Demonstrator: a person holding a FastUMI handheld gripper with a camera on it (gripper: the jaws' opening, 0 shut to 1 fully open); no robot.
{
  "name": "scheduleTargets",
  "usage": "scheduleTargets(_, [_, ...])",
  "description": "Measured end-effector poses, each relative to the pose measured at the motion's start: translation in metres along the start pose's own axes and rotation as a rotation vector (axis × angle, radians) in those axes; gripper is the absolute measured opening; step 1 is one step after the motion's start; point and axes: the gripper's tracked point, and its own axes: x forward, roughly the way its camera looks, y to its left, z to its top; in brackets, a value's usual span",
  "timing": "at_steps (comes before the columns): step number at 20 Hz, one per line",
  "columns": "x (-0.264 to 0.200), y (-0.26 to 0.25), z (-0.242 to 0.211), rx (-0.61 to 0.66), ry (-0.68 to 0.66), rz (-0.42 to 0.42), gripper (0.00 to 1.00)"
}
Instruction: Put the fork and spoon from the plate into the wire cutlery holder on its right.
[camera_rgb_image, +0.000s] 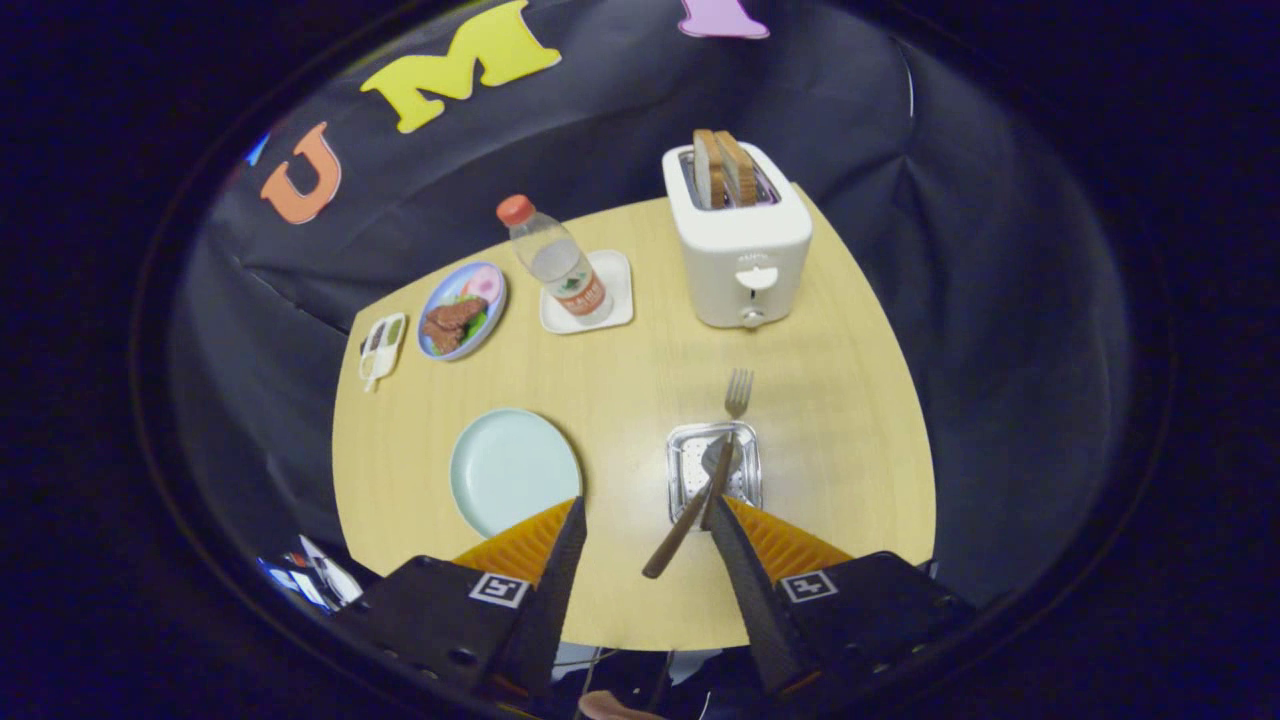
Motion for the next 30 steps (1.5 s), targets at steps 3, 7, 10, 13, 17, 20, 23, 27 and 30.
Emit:
scheduleTargets(3, [-0.019,0.016,0.012,-0.047,-0.121,-0.005,0.88])
scheduleTargets(7, [-0.058,0.044,0.025,-0.064,-0.292,-0.014,0.96])
scheduleTargets(10, [-0.101,0.073,0.036,-0.122,-0.476,-0.025,0.97])
scheduleTargets(13, [-0.152,0.11,0.039,-0.153,-0.649,-0.01,0.96])
scheduleTargets(17, [-0.226,0.154,0.033,-0.174,-0.831,0.02,0.96])
scheduleTargets(20, [-0.27,0.181,0.026,-0.25,-0.991,-0.02,0.96])
scheduleTargets(23, [-0.292,0.201,0.017,-0.281,-1.089,-0.038,0.96])
scheduleTargets(27, [-0.313,0.218,0.001,-0.286,-1.157,-0.002,0.96])
scheduleTargets(30, [-0.318,0.228,-0.01,-0.292,-1.174,0.014,0.95])
